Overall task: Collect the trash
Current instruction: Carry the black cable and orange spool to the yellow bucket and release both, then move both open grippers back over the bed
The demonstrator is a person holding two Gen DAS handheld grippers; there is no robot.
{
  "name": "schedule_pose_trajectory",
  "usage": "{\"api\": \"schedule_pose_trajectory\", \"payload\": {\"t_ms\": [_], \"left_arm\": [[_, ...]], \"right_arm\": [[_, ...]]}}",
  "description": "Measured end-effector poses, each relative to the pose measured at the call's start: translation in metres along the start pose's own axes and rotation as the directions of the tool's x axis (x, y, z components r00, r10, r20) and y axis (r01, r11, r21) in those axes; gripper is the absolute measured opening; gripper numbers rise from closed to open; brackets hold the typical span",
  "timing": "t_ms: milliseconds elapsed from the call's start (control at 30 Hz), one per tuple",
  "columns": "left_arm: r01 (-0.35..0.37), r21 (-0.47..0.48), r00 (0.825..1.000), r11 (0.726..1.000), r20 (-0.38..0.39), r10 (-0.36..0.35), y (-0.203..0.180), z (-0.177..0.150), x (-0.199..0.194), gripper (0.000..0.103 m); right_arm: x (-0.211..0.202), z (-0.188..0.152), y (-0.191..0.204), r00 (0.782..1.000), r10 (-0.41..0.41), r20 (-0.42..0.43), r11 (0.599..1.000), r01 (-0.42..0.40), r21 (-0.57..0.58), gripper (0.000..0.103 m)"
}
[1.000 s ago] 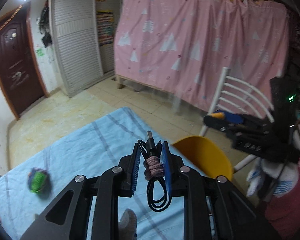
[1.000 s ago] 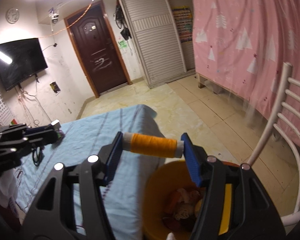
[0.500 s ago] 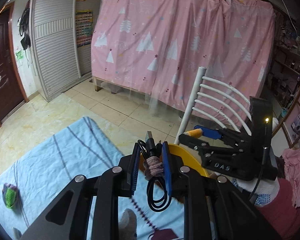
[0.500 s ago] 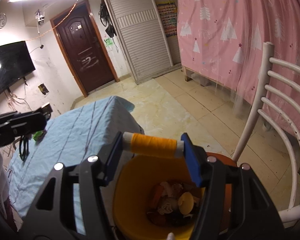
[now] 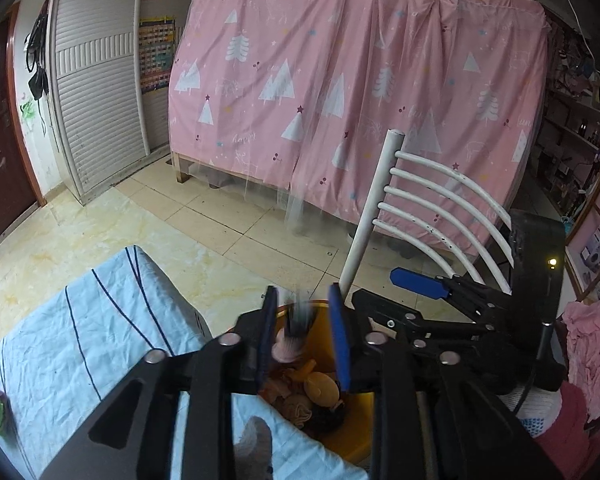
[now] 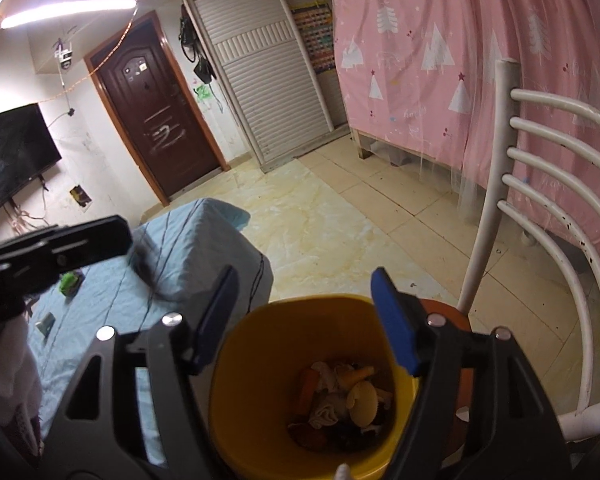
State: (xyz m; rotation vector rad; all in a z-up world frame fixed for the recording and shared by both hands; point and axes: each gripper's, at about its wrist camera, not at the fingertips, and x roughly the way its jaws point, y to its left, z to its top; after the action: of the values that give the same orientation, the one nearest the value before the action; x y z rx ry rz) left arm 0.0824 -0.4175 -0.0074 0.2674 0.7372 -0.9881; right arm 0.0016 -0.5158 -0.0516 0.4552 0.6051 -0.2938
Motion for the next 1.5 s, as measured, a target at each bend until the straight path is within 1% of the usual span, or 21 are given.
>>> {"api": "schedule_pose_trajectory", "payload": {"t_ms": [33,67,100,333,533,667,933,1267,1333,1500], "left_arm": [[-0.002,-0.004,1.0,1.0,0.001,0.002,0.0,0.0,0.002,0.045],[-0.007,-0.006,1.0,1.0,0.004,0.007,0.0,0.0,0.002,0.056],[-0.011,-0.007,1.0,1.0,0.007,0.011,0.001,0.0,0.003,0.058],[-0.032,-0.007,0.999,0.999,0.02,0.032,0.006,-0.003,-0.004,0.058],[-0.045,-0.026,0.998,0.999,0.045,0.046,0.019,-0.005,-0.022,0.058],[-0.054,-0.049,0.997,0.997,0.057,0.057,0.03,-0.008,-0.034,0.058],[-0.097,-0.114,0.991,0.989,0.085,0.107,0.064,-0.022,-0.066,0.058],[-0.158,-0.214,0.976,0.964,0.112,0.185,0.116,-0.047,-0.112,0.058],[-0.182,-0.23,0.971,0.956,0.108,0.211,0.127,-0.054,-0.122,0.058],[-0.256,-0.274,0.954,0.927,0.08,0.288,0.155,-0.075,-0.146,0.058]], "right_arm": [[0.0,0.0,-0.001,1.0,0.001,0.001,1.0,-0.001,0.003,0.066],[-0.001,0.0,-0.002,1.0,0.004,0.002,1.0,-0.004,0.005,0.066],[-0.001,0.0,-0.002,1.0,0.005,0.002,1.0,-0.005,0.004,0.066],[-0.003,0.002,0.007,1.0,0.012,0.007,1.0,-0.012,-0.007,0.066],[-0.005,0.007,0.024,1.0,0.012,0.01,0.999,-0.012,-0.039,0.066],[-0.006,0.011,0.039,1.0,0.018,0.012,0.998,-0.017,-0.064,0.066],[-0.003,0.018,0.082,0.999,0.045,0.005,0.99,-0.044,-0.133,0.066],[0.01,0.023,0.153,0.996,0.088,-0.025,0.966,-0.092,-0.243,0.066],[0.015,0.023,0.166,0.995,0.097,-0.036,0.96,-0.103,-0.26,0.066],[0.03,0.021,0.205,0.987,0.142,-0.074,0.939,-0.158,-0.305,0.066]]}}
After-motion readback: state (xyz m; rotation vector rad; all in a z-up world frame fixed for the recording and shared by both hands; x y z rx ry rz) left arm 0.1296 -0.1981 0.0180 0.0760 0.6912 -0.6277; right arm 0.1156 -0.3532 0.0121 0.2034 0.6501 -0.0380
